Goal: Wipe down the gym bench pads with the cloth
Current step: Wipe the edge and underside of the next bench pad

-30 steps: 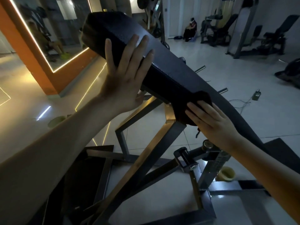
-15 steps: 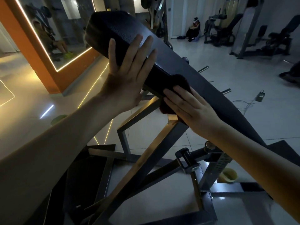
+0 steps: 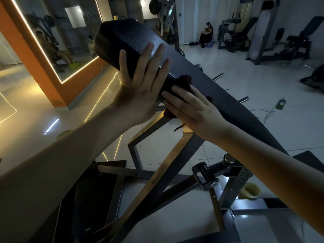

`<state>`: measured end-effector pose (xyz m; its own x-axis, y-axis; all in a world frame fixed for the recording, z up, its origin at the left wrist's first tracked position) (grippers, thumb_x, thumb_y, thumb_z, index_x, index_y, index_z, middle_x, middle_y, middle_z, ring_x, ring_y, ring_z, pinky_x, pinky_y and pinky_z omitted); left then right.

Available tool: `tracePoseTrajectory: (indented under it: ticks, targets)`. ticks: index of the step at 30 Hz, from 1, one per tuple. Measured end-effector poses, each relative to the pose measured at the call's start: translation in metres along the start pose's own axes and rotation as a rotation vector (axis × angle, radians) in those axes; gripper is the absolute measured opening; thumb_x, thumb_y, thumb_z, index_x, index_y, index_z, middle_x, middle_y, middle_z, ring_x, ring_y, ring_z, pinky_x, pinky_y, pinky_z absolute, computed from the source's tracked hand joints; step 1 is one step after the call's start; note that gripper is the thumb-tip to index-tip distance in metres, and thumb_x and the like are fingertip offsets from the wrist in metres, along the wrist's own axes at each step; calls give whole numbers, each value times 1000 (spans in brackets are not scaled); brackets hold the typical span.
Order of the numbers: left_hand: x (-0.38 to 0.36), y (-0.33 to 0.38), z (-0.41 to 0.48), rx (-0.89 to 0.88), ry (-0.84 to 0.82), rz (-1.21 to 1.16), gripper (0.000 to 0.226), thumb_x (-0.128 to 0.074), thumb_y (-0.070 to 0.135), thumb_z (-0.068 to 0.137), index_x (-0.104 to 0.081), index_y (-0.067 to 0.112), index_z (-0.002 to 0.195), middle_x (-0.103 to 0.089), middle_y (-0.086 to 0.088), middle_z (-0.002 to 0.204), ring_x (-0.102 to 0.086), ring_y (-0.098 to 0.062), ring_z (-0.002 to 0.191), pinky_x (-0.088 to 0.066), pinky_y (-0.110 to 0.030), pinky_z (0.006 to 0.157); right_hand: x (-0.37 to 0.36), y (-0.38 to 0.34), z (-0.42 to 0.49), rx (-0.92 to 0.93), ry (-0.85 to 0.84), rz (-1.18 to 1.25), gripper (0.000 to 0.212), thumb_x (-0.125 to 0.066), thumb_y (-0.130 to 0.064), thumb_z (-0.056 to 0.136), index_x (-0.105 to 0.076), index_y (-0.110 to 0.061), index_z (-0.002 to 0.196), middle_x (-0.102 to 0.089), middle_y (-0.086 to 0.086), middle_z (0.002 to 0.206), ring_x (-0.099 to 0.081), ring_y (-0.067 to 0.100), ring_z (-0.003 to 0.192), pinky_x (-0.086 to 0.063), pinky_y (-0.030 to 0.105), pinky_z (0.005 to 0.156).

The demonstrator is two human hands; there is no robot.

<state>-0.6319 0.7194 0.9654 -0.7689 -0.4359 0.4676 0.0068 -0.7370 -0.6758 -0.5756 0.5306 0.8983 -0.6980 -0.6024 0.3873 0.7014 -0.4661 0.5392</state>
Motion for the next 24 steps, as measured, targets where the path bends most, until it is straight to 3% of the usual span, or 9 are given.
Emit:
tracePoseTrajectory:
  ticks: [5, 9, 14, 20, 24]
  targets:
    - [2, -4, 1, -15, -32, -125, 94, -26, 55, 81, -3, 1, 154, -5, -28, 161, -7, -47, 148, 8, -68, 103, 3, -5, -17, -64, -30, -5, 40, -50, -3, 100, -45, -8, 139, -46, 11, 147, -35, 30, 137, -31, 51, 115]
    - [0, 6, 2, 69, 15, -140, 90, -25, 53, 84, -10, -2, 153, -12, -32, 158, -12, -49, 146, 4, -68, 106, 22, 3, -79, -84, -190, 29, 49, -44, 0, 100, -32, -11, 146, -32, 8, 151, -11, 22, 149, -21, 48, 120]
    - [1, 12, 4, 126, 44, -152, 92, -24, 54, 83, -11, -2, 154, -13, -32, 158, -12, -49, 146, 7, -65, 107, 38, 16, -115, -55, -303, 41, 62, -49, 1, 90, -27, -12, 147, -28, 6, 154, -6, 19, 150, -17, 46, 121]
    - [-6, 12, 3, 125, 80, -22, 93, -41, 52, 82, -13, -2, 153, -19, -31, 157, -20, -48, 145, 4, -65, 109, 17, 6, -68, -13, -203, 49, 45, -38, -1, 101, -33, -11, 146, -33, 6, 151, -9, 19, 149, -16, 45, 121]
    - [-6, 11, 3, 116, 118, 91, 92, -44, 59, 87, -16, 3, 154, -26, -26, 156, -30, -44, 143, -20, -67, 109, -9, -6, -1, -36, 31, 6, 33, -49, -6, 102, -54, -10, 135, -49, 7, 144, -37, 25, 136, -27, 46, 117]
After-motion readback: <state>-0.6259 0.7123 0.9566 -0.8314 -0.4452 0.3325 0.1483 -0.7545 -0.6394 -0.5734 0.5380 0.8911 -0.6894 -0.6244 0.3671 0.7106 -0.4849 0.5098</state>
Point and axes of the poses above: each hand's wrist, its own z-axis towards the middle knuckle, its own x-axis out of the back of the hand, y = z × x, the point moved 1 cm from there along z, towards the middle knuckle
